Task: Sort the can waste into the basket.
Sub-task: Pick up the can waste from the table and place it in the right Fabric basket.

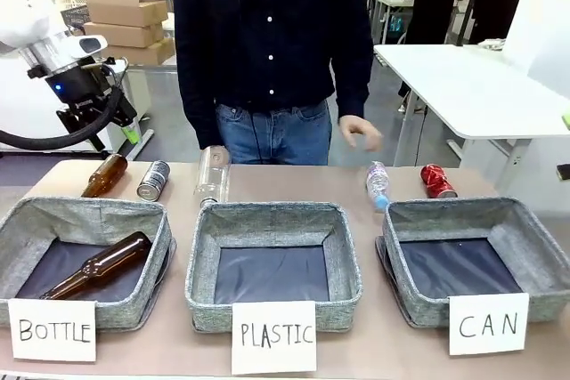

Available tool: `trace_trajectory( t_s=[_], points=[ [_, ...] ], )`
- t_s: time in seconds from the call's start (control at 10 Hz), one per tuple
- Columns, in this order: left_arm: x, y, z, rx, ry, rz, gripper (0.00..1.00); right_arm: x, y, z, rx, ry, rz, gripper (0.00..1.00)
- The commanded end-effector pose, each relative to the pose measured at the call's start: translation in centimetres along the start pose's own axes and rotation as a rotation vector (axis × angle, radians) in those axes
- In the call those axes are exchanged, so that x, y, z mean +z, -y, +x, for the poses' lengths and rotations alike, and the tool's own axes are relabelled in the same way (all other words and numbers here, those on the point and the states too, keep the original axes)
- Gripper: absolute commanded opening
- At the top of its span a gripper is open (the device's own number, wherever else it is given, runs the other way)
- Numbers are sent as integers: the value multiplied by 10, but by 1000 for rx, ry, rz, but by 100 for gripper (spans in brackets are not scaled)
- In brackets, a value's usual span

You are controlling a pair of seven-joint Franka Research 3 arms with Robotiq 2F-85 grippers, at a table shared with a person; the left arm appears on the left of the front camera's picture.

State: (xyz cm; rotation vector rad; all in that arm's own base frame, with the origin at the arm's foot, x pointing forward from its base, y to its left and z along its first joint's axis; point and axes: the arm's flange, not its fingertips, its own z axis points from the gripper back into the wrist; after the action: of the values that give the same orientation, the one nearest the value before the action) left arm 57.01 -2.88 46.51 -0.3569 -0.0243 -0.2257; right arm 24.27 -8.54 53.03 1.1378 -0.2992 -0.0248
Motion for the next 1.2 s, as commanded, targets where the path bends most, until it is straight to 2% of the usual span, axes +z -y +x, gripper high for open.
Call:
trace_trajectory(
  t_s=[0.0,0.3,0.4,0.6,1.1],
  points=[
    [-42,-8,41,57,17,48,100,1,-1,0,8,1,8,100],
    [-99,-12,84,80,-97,112,100,1,-1,0,8,1,8,100],
    [-111,-14,94,134,-58,177,100,1,-1,0,8,1,8,100],
    [-129,-15,108,154,-42,245,100,1,-1,0,8,1,8,100],
    [-159,-25,123,168,-87,287,100,1,-1,0,8,1,8,100]
  ],
)
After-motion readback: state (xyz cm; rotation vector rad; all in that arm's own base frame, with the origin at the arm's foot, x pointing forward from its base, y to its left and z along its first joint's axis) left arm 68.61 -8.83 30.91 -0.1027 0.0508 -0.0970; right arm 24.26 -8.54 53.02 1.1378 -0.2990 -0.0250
